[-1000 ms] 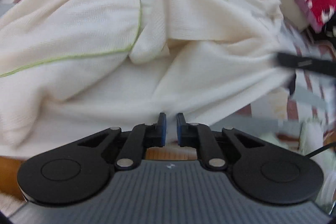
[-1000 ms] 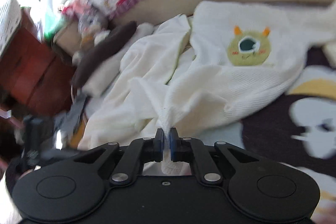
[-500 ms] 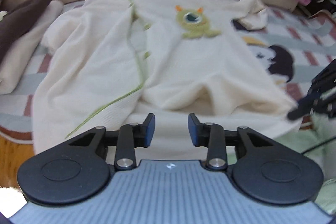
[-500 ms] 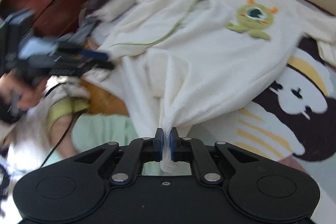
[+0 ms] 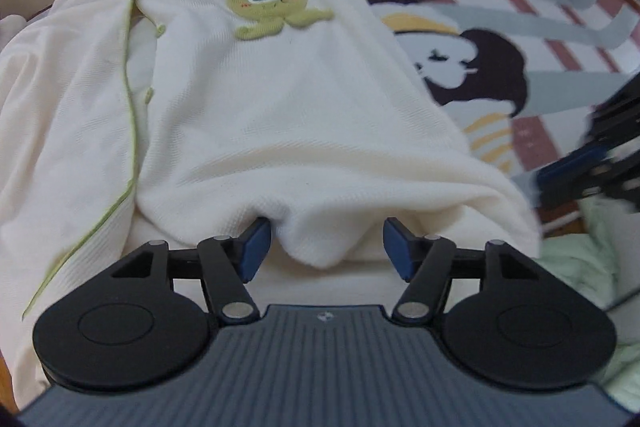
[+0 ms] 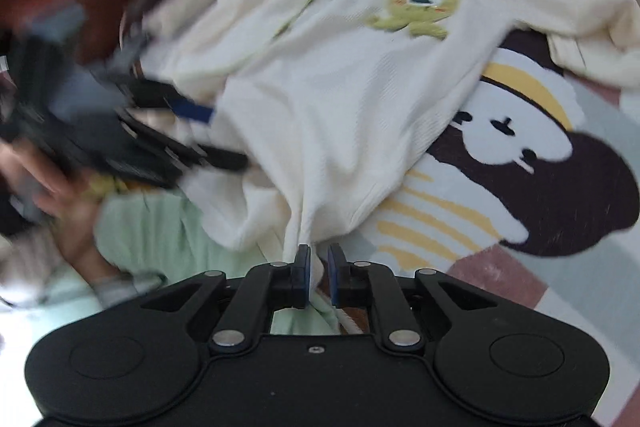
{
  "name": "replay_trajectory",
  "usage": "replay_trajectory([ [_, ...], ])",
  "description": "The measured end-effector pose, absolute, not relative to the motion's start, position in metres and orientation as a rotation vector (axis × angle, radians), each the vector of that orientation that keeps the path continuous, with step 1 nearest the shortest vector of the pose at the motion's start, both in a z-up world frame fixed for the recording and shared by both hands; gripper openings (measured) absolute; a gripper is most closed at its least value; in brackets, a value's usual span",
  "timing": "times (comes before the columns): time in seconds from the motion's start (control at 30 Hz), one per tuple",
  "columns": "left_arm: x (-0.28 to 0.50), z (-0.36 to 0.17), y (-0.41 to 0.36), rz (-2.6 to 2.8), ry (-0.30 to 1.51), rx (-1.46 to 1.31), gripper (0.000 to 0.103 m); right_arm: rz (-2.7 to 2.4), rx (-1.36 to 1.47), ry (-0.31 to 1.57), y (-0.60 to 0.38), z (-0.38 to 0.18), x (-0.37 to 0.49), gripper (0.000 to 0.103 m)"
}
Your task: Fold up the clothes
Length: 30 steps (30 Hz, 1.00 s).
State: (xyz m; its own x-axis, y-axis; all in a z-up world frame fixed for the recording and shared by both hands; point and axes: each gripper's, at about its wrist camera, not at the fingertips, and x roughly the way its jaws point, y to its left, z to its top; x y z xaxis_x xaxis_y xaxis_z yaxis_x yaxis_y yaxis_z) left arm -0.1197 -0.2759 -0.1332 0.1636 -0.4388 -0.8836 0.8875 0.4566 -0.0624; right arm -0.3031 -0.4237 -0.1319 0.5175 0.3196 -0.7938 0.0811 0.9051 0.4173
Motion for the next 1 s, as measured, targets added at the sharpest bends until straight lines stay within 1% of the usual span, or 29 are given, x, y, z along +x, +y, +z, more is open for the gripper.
replay_trajectory([
  [0.03, -0.118, -0.139, -0.279, -1.011, 1.008, 0.553, 0.039, 0.153, 0.459, 1.019, -0.424, -0.133, -0.304, 0.024],
  [0.07, -0.117, -0.142, -0.282, -1.012, 1.009, 0.558, 0.004, 0.157, 0.484, 1.013, -0.424, -0.135, -0.304, 0.041],
  [0.1, -0.116, -0.142, -0.284, -1.006, 0.998, 0.559, 0.006, 0.162, 0.492, 1.013, -0.422, -0.137, -0.304, 0.053],
  [0.13, -0.117, -0.140, -0.286, -1.000, 0.976, 0.560, 0.005, 0.167, 0.484, 1.018, -0.418, -0.140, -0.303, 0.054],
  [0.23, -0.126, -0.120, -0.284, -0.990, 0.832, 0.553, 0.005, 0.162, 0.426, 1.031, -0.404, -0.148, -0.297, 0.054],
  [0.37, -0.128, -0.094, -0.272, -0.999, 0.769, 0.486, 0.005, 0.173, 0.365, 1.035, -0.391, -0.158, -0.288, 0.054],
  [0.4, -0.126, -0.088, -0.267, -0.995, 0.761, 0.461, 0.005, 0.178, 0.360, 1.033, -0.390, -0.160, -0.286, 0.051],
  [0.43, -0.122, -0.083, -0.263, -0.991, 0.759, 0.434, 0.005, 0.172, 0.346, 1.026, -0.388, -0.161, -0.284, 0.044],
  [0.47, -0.119, -0.078, -0.258, -0.987, 0.760, 0.406, 0.005, 0.176, 0.345, 1.011, -0.390, -0.160, -0.285, 0.004],
  [0.5, -0.115, -0.073, -0.252, -0.984, 0.768, 0.375, 0.005, 0.202, 0.367, 0.995, -0.393, -0.158, -0.287, 0.006],
  [0.63, -0.103, -0.061, -0.225, -0.987, 0.832, 0.260, 0.005, 0.276, 0.542, 0.888, -0.416, -0.135, -0.308, 0.006],
  [0.73, -0.097, -0.065, -0.209, -1.030, 0.911, 0.182, 0.006, 0.328, 0.678, 0.784, -0.436, -0.114, -0.328, 0.006],
  [0.83, -0.097, -0.083, -0.204, -0.984, 0.967, 0.192, 0.012, 0.336, 0.771, 0.680, -0.450, -0.101, -0.346, 0.006],
  [0.87, -0.097, -0.091, -0.203, -0.958, 0.984, 0.212, 0.012, 0.300, 0.775, 0.684, -0.454, -0.102, -0.350, 0.006],
  [1.0, -0.103, -0.115, -0.208, -0.903, 1.003, 0.341, 0.012, -0.005, 0.661, 0.872, -0.456, -0.129, -0.346, 0.006],
])
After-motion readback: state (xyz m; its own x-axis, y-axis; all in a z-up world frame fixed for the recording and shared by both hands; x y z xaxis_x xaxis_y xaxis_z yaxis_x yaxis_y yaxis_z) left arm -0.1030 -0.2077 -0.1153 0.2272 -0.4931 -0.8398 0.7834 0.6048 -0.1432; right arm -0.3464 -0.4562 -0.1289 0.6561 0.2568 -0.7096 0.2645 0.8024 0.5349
